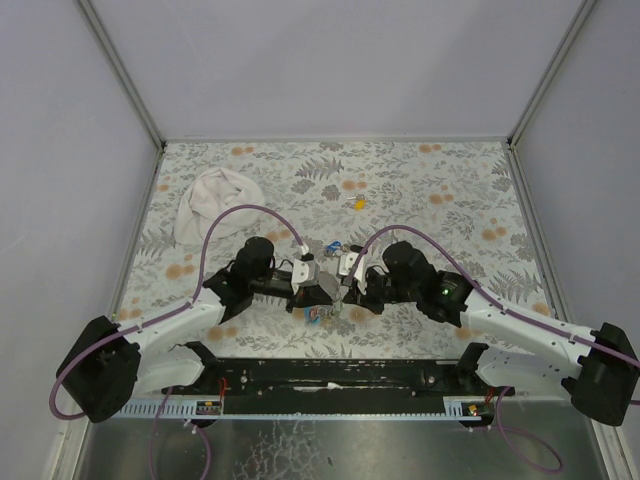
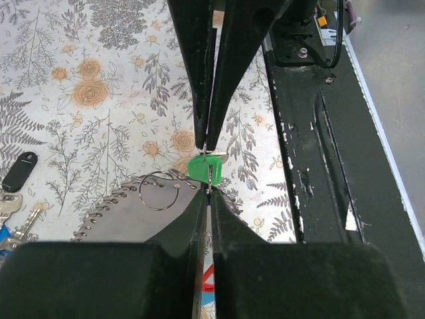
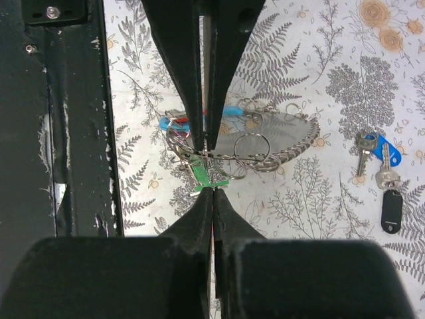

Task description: Put the keys on the keyring

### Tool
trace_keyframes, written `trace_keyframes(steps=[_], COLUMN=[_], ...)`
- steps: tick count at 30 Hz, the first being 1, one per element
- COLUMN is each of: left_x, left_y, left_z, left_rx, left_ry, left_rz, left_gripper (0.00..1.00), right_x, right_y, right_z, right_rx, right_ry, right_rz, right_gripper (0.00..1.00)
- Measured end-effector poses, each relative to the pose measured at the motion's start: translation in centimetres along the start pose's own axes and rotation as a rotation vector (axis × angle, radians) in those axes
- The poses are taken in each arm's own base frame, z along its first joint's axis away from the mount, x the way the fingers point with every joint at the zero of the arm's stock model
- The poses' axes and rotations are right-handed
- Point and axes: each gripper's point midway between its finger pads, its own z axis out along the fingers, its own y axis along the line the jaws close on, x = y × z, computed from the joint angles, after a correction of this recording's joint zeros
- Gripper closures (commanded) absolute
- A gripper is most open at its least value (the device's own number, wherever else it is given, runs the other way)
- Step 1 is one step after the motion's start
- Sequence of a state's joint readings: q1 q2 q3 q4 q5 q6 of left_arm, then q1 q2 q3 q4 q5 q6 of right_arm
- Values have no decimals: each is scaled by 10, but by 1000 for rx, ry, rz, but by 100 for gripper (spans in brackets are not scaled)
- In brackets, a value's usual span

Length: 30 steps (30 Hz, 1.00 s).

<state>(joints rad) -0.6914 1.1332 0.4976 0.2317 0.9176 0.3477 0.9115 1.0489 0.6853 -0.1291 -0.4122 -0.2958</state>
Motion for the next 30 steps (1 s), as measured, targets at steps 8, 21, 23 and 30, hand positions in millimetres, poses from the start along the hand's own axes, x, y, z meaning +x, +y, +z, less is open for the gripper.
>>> trace_keyframes(steps=[8, 21, 23, 30], left_x=[-2, -1, 0, 3], left_y=[0, 2, 3, 0], left_z=[-1, -1, -1, 1], left_rx=[-4, -15, -20, -19], left_ry=[-1, 4, 7, 23], left_rz=[27, 35, 35, 41], left_gripper=[100, 100, 100, 100], right_x=[-1, -1, -2, -3], right_y=[-4, -4, -2, 0], right_z=[-3, -2, -2, -3], right_rx=[24, 7, -2, -12], right_ry=[14, 28, 27, 27], right_rz=[-2, -9, -9, -15], right_gripper=[100, 100, 100, 100])
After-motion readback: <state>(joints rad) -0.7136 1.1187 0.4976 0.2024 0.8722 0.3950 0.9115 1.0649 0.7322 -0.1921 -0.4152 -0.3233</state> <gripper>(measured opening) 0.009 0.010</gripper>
